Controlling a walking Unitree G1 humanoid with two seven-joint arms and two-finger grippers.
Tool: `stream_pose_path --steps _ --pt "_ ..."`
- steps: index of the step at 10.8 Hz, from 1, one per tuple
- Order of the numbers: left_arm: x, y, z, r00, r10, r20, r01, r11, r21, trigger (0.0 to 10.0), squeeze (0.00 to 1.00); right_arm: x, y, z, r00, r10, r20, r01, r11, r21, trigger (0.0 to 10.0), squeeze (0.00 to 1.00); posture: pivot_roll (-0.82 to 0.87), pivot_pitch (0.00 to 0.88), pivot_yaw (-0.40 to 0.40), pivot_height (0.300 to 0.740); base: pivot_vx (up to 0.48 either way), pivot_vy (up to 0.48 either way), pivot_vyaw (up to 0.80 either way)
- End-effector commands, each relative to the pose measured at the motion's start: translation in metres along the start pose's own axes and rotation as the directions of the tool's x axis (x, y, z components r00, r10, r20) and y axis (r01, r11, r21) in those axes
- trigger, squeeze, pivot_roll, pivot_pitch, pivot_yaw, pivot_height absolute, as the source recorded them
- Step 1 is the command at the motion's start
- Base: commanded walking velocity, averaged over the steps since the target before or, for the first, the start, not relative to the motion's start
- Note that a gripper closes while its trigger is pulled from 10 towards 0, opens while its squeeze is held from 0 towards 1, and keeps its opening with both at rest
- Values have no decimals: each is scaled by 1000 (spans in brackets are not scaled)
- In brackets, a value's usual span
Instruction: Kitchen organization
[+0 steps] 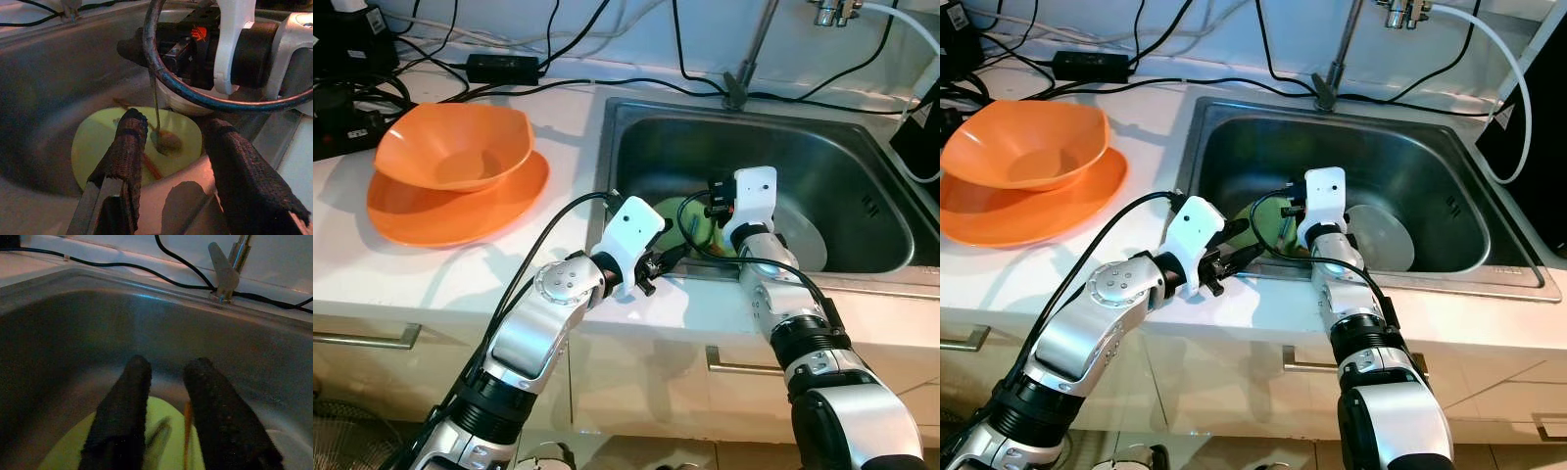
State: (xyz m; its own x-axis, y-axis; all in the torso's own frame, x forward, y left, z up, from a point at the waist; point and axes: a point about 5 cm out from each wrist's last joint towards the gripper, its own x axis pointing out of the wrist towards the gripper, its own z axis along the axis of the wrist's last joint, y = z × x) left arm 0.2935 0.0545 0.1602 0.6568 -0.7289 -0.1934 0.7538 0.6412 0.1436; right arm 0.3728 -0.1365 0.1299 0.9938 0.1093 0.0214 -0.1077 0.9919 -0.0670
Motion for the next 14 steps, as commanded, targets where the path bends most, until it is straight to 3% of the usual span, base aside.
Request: stream_pose_path --steps 1,4,5,7,8,10,12,14 --pt "1 -4 -8 999 -18 -43 17 1000 -7 10000 0 0 -8 0 1000 -24 1 24 1000 -4 10000 0 110 71 -96 740 0 0 0" --pt "2 -3 -8 999 2 -32 -3 1000 -6 10000 0 -1 -12 15 996 -32 80 35 999 -29 10000 0 104 78 -94 740 0 0 0" --pt "3 3 -6 999 50 -4 -50 999 4 10000 0 -2 -15 41 980 -36 195 42 999 -30 10000 0 91 82 -90 740 0 0 0" --pt "4 10 -6 993 113 14 -113 994 4 10000 0 -14 -16 71 947 -29 321 46 998 -44 10000 0 83 83 -87 740 0 0 0" --pt "4 10 -6 993 118 16 -118 993 6 10000 0 -18 -16 73 943 -25 331 44 998 -49 10000 0 66 85 -85 740 0 0 0" --pt "3 22 -1 976 210 57 -210 978 10 10000 0 -44 -18 76 936 -30 351 48 998 -41 10000 0 56 87 -80 740 0 0 0" --pt "3 34 3 942 316 115 -322 946 38 10000 0 -73 -10 56 950 -25 312 31 999 -14 10000 0 49 83 -67 740 0 0 0" --pt "1 38 9 928 346 139 -355 934 45 10000 0 -83 -1 45 964 -11 266 10 1000 4 10000 0 47 85 -62 740 0 0 0"
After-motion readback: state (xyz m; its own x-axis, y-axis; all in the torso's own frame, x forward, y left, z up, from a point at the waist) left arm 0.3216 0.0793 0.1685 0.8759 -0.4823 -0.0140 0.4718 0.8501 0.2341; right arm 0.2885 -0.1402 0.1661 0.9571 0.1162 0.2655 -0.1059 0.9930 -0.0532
